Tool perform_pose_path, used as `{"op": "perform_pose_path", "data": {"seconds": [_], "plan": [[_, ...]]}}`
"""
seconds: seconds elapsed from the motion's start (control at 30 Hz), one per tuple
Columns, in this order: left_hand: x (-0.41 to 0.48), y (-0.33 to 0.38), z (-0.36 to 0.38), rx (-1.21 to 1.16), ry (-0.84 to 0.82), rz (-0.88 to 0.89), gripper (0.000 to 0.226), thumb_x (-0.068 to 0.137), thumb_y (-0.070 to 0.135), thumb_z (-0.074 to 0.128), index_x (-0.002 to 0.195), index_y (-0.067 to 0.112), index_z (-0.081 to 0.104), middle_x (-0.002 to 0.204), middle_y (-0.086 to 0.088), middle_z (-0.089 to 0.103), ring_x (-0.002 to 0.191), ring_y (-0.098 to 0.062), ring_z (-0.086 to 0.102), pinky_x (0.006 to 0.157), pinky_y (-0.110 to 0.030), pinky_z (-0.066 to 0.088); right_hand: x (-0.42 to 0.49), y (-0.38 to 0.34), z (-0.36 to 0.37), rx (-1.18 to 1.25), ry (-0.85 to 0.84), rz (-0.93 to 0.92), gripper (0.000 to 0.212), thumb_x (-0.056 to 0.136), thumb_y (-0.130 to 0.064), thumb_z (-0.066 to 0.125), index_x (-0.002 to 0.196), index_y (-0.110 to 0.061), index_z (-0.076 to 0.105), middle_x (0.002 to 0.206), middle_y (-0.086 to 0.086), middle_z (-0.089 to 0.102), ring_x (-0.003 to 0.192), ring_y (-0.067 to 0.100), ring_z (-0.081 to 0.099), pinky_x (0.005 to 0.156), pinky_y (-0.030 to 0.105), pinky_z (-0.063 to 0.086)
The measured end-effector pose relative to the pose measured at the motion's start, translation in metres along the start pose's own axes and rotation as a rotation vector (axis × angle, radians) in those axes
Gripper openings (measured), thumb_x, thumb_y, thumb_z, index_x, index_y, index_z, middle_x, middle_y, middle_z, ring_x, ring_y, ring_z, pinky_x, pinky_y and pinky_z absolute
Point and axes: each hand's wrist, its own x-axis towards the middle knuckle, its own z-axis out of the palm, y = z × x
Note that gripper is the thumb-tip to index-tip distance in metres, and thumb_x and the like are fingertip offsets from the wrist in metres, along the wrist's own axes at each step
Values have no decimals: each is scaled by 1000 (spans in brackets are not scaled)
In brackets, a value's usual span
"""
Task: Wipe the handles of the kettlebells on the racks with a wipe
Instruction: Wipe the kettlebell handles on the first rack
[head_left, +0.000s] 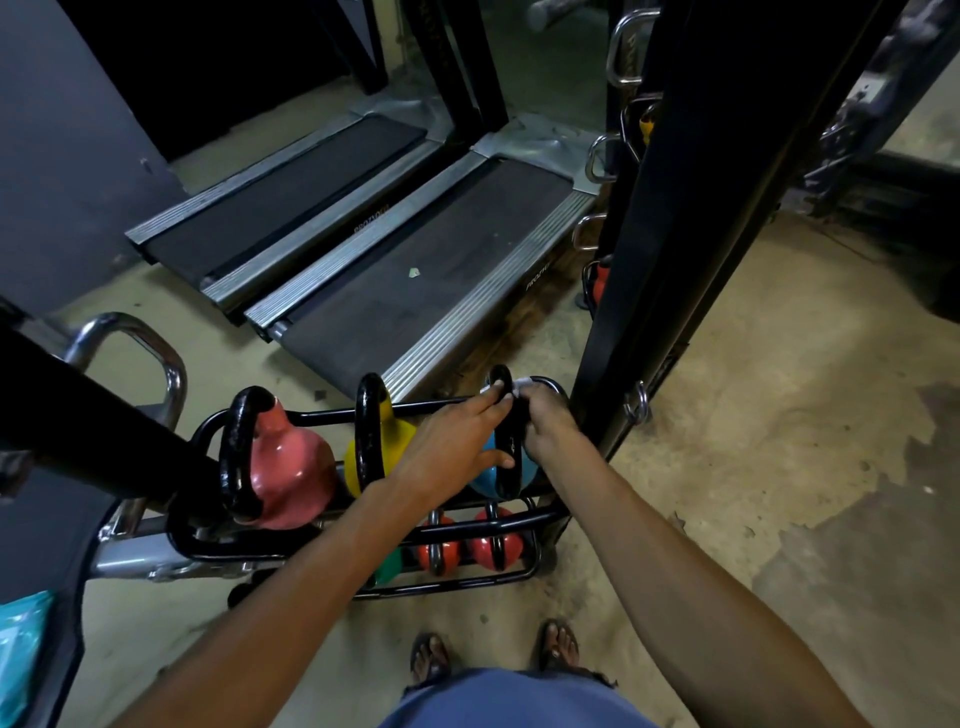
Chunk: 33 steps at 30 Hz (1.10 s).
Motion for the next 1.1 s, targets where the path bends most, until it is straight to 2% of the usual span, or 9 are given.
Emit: {"op": "perform_pose_path", "data": {"seconds": [0.13,0.27,0.37,0.5,0.6,0.73,0.83,0.97,1.1], "plan": [[3,-2,-1,-51,17,-1,72,93,47,64,156,30,32,165,11,21,137,-24,46,102,-44,50,-32,17,-19,-130,50,-230,18,96,-5,56,82,-14,61,82,8,68,82,24,67,76,39,57],[13,-9,-5,-159,74,-17,43,100,29,57,143,29,55,153,7,44,130,-19,53,101,-40,50,-60,35,-35,-665,62,-822,16,96,-2,57,92,-17,62,88,-6,65,83,10,65,79,30,56],[23,-13,-10,-184,94,-11,33,100,21,55,131,27,65,138,2,55,118,-20,60,97,-43,52,-75,48,-48,-1132,14,-1236,23,90,2,64,108,-12,65,110,1,57,98,13,58,85,23,51],[30,-12,-13,-149,118,-1,32,99,13,53,122,27,71,129,1,60,109,-21,64,91,-43,54,-60,56,-61,-1732,-199,-1710,17,102,-10,53,106,-9,70,101,7,65,107,28,60,108,47,41],[31,-14,-12,-132,97,5,35,99,12,52,124,27,70,131,1,60,111,-22,63,91,-44,54,-47,61,-49,-1957,-304,-1756,18,98,-6,53,90,-8,69,73,6,55,93,31,57,118,62,25],[26,-18,-8,-145,95,29,39,97,10,53,130,24,67,138,0,58,122,-23,59,100,-43,50,-45,57,-37,-2035,-392,-1710,20,93,-5,56,75,-11,64,59,3,36,74,27,51,117,65,24],[15,-13,-3,-148,86,25,42,100,20,54,143,25,56,153,5,46,131,-18,53,104,-36,47,-56,51,-44,-2049,-528,-1743,17,89,-2,59,77,-11,68,68,6,54,82,30,57,115,61,29],[-3,-4,11,-198,123,-13,50,102,19,52,151,27,44,160,8,35,138,-14,46,107,-35,47,-71,40,-74,-2101,-696,-1775,14,92,-9,61,89,-12,74,91,7,69,115,33,51,113,53,32],[-37,5,24,-469,279,-76,43,98,8,58,140,19,58,148,1,52,136,-10,48,113,-34,42,-73,34,-97,-1921,-584,-1607,17,94,-16,57,106,-19,69,107,1,65,104,25,57,98,41,42]]}}
